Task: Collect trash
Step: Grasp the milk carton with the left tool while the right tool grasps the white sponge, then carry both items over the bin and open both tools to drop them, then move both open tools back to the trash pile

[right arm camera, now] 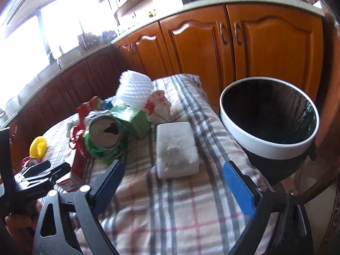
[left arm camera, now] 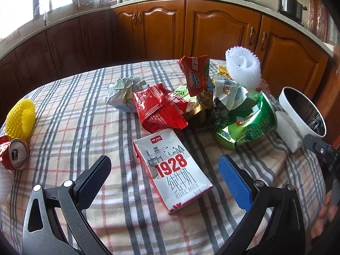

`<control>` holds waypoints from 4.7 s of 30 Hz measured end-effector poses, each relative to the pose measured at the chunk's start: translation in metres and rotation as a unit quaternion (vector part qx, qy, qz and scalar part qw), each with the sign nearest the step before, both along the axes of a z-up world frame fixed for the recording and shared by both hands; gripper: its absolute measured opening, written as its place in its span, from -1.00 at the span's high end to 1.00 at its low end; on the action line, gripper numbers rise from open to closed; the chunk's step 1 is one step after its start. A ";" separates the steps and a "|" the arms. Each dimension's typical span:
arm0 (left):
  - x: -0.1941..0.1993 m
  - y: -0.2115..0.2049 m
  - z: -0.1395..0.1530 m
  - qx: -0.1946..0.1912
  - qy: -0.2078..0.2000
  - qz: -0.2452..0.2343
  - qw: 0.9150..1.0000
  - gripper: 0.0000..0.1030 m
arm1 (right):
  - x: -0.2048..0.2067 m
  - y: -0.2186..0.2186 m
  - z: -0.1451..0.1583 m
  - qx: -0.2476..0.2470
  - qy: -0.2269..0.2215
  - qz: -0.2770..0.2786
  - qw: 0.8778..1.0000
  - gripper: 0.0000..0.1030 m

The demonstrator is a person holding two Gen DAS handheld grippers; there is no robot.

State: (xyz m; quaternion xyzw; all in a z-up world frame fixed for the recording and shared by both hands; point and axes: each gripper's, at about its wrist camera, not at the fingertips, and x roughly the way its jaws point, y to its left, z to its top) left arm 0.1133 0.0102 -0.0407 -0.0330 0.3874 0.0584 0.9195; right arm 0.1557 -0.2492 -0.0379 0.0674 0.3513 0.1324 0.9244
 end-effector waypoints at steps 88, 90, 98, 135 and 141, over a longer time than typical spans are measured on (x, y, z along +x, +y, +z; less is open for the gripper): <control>0.134 -0.261 0.048 -0.070 0.022 -0.299 0.952 -0.54 | 0.085 -0.190 0.023 0.051 0.026 -0.109 0.992 -0.51; 0.122 -0.250 0.049 -0.081 0.015 -0.296 0.952 -0.54 | 0.079 -0.187 0.025 0.056 0.021 -0.110 0.992 -0.59; 0.070 -0.196 0.044 -0.125 0.000 -0.261 0.957 -0.55 | 0.043 -0.159 0.022 0.084 0.010 -0.102 0.991 -0.80; -0.010 0.042 0.010 -0.147 -0.011 -0.040 0.988 -0.55 | -0.017 0.050 -0.005 0.089 0.045 0.057 0.993 -0.81; 0.013 0.057 0.006 -0.157 -0.001 -0.016 0.987 -0.55 | 0.003 0.071 -0.011 0.109 0.050 0.069 0.990 -0.81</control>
